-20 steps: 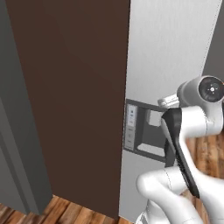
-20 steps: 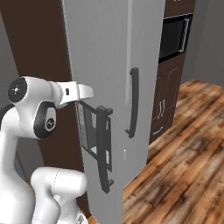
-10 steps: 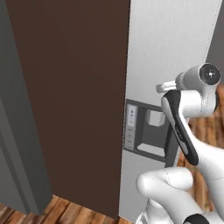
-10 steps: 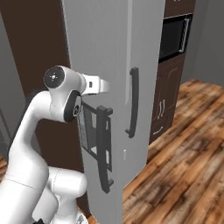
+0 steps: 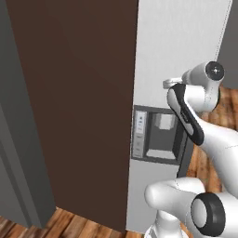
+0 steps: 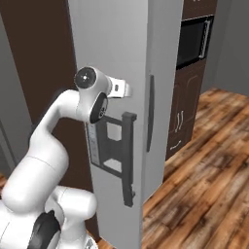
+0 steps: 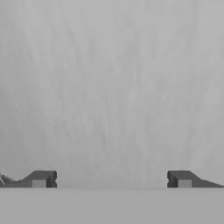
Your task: Take the sweet potato and kiwi from the highest rack and move them to the second highest rack where the lemon and tangerine are located, to maximize freezer space. Close the freezer door after rearranging.
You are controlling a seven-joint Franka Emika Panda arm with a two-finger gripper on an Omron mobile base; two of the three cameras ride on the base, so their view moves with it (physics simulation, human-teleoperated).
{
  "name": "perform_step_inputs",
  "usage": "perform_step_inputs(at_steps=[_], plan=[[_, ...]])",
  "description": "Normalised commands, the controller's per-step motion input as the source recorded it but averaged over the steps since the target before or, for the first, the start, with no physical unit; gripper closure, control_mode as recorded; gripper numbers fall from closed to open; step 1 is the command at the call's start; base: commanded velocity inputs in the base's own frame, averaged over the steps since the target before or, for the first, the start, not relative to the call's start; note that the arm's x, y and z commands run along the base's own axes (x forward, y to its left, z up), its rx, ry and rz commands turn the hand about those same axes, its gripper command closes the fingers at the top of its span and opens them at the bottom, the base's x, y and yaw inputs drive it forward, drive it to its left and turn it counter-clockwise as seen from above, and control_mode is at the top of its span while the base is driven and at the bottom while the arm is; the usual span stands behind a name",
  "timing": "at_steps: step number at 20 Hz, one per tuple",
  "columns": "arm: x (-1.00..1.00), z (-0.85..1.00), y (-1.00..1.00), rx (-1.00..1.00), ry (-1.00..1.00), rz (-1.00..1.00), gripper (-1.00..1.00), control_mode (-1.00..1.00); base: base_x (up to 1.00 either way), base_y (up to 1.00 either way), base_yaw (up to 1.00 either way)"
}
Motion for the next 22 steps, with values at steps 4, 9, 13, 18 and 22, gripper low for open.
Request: perform_step_inputs(at_steps=[4, 9, 13, 18, 22], plan=[[0.77, -0.11, -0.02, 0.07, 0.00, 0.00, -1.00, -1.00, 0.00, 0.00, 0.00], [0.80, -0.12, 0.01, 0.10, 0.00, 0.07, -1.00, -1.00, 0.00, 0.00, 0.00], [0.71, -0.13, 0.07, 0.03, 0.00, 0.15, -1.00, -1.00, 0.00, 0.00, 0.00], [0.50, -0.13, 0.16, 0.00, 0.00, 0.26, -1.00, -1.00, 0.00, 0.00, 0.00], [0.11, -0.10, 0.28, 0.00, 0.00, 0.27, -1.00, -1.00, 0.00, 0.00, 0.00]])
